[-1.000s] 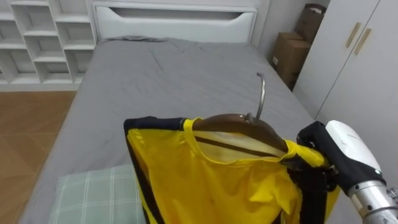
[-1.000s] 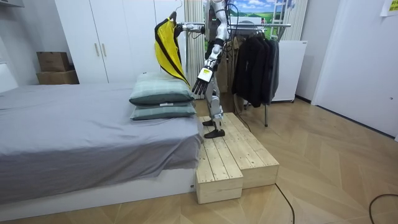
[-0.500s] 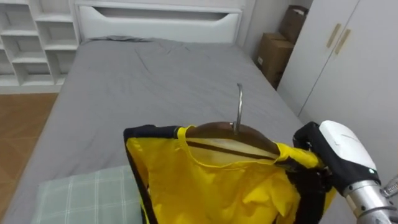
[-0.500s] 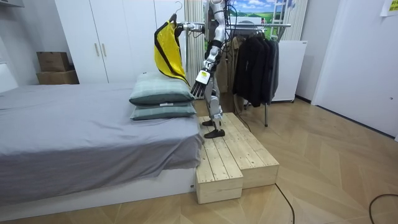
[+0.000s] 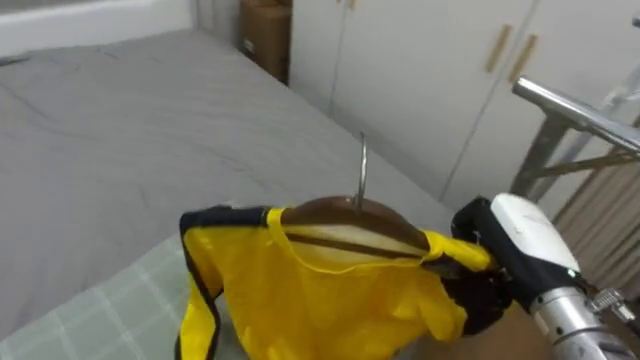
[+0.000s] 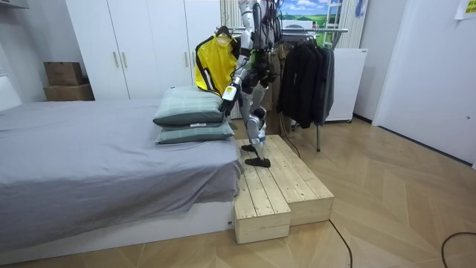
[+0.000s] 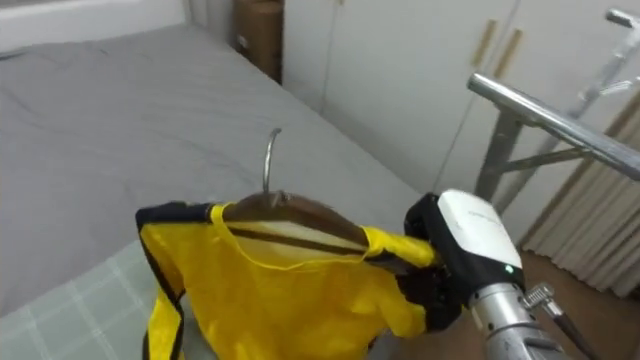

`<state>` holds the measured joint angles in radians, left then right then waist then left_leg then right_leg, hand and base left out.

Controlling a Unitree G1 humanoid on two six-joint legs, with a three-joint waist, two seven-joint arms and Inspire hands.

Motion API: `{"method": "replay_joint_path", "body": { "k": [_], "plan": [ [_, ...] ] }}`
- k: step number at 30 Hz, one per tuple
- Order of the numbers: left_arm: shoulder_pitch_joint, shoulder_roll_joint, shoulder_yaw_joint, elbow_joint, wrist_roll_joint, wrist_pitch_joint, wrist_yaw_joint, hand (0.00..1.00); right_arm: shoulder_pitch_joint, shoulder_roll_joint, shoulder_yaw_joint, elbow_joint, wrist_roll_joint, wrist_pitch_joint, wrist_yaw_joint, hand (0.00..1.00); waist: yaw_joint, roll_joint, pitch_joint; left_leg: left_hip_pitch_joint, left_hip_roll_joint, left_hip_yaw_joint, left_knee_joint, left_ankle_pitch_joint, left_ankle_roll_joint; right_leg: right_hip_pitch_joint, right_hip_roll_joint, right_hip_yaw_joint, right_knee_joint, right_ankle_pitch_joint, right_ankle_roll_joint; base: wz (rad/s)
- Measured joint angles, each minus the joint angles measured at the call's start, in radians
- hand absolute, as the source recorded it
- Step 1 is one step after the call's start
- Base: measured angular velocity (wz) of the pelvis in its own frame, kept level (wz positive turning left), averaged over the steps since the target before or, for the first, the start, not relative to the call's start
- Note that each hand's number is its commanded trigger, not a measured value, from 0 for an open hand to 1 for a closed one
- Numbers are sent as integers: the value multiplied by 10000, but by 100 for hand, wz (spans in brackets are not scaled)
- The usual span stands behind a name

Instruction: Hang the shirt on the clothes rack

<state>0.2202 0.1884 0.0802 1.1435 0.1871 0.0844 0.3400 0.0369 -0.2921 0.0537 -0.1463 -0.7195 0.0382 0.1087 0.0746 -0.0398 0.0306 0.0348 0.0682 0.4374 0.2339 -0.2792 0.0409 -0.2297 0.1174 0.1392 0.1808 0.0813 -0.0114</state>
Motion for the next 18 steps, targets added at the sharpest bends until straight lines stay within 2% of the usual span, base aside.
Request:
{"method": "replay_joint_path", "body": {
  "k": [1, 2, 3, 4, 5, 6, 7, 8, 9, 10, 11, 13, 15, 18],
  "plan": [
    [-42, -28, -46, 271, -48, 57, -12, 0, 8, 3, 63, 120, -22, 69, -1, 100, 222, 117, 22, 160, 95, 632, -74, -33, -24, -96, -300, -1827, 1057, -877, -243, -161],
    [-43, -69, -40, 311, -194, 202, -22, 0, 10, -10, 65, 261, -74, 117, -19, 100, 430, 151, 0, 332, 96, 1195, -275, -5, -70, -33, -863, -3079, 2015, -1811, -243, -149],
    [-40, -72, -28, 321, -243, 290, -32, 0, 7, -4, 92, 356, -126, 148, -57, 100, 548, 182, 6, 422, 103, 1478, -320, 10, -97, 57, -1193, -3480, 2364, -2157, -215, -131],
    [-24, -51, -18, 338, -296, 496, -39, 0, -8, 30, 226, 626, -243, 174, -169, 100, 664, 153, -31, 552, 99, 1952, -296, -23, -194, 302, -1871, -3988, 2784, -2605, -46, -117],
    [-20, -17, 46, 338, -286, 713, -73, 0, -10, 139, 406, 927, -322, 200, -247, 100, 656, 32, -50, 605, 76, 2206, -101, -93, -316, 376, -2207, -4081, 2743, -2907, 89, -102],
    [-29, -14, 139, 336, -262, 775, -85, 0, 8, 173, 495, 1045, -322, 231, -250, 100, 602, -34, -37, 601, 59, 2205, -23, -115, -359, 349, -2177, -4172, 2625, -2923, -100, -82],
    [-26, -74, 406, 340, -234, 884, -111, 0, 14, 181, 679, 1296, -322, 295, -241, 100, 581, -48, -35, 567, 6, 1739, 57, -117, -389, 360, -1891, -3712, 2375, -2837, -244, -99],
    [49, -73, 605, 344, -235, 1047, -132, 0, -14, 195, 908, 1370, -304, 307, -185, 100, 668, -41, -40, 480, 48, 777, 46, -79, -442, 421, -1503, -3300, 1945, -2584, -408, -110],
    [82, -59, 719, 346, -235, 1154, -132, 0, -17, 219, 1011, 1361, -295, 287, -184, 100, 659, -45, -40, 443, 89, 379, 37, -49, -496, 513, -1345, -3206, 1726, -2431, -493, -118],
    [117, -37, 828, 348, -235, 1370, -123, 0, -1, 280, 1129, 1363, -287, 276, -159, 100, 597, -55, -41, 453, 182, -7, 25, 8, -592, 699, -1059, -3034, 1256, -2135, -606, -76],
    [116, -38, 878, 347, -234, 1503, -100, 0, 4, 330, 1130, 1358, -322, 277, -87, 100, 393, -66, -47, 464, 260, -13, 38, 34, -636, 814, -916, -2962, 946, -1965, -654, -51],
    [127, -43, 835, 348, -234, 1582, -48, 0, -9, 346, 1117, 1348, -275, 278, -79, 100, 82, -113, -37, 466, 303, 137, 33, 98, -747, 736, -787, -2760, 890, -1932, -673, -10],
    [128, -44, 731, 346, -234, 1744, -12, 0, -74, 384, 1117, 1353, -264, 277, -80, 100, -27, -135, -32, 456, 340, 261, 54, 118, -780, 650, -668, -2544, 904, -1903, -725, -19],
    [125, -40, 729, 341, -233, 1939, 34, 0, -95, 554, 1120, 1347, -262, 234, -89, 100, -289, -130, -29, 365, 573, 542, 421, 17, -944, 557, -517, -2394, 989, -1917, -813, -23]
  ]
}}
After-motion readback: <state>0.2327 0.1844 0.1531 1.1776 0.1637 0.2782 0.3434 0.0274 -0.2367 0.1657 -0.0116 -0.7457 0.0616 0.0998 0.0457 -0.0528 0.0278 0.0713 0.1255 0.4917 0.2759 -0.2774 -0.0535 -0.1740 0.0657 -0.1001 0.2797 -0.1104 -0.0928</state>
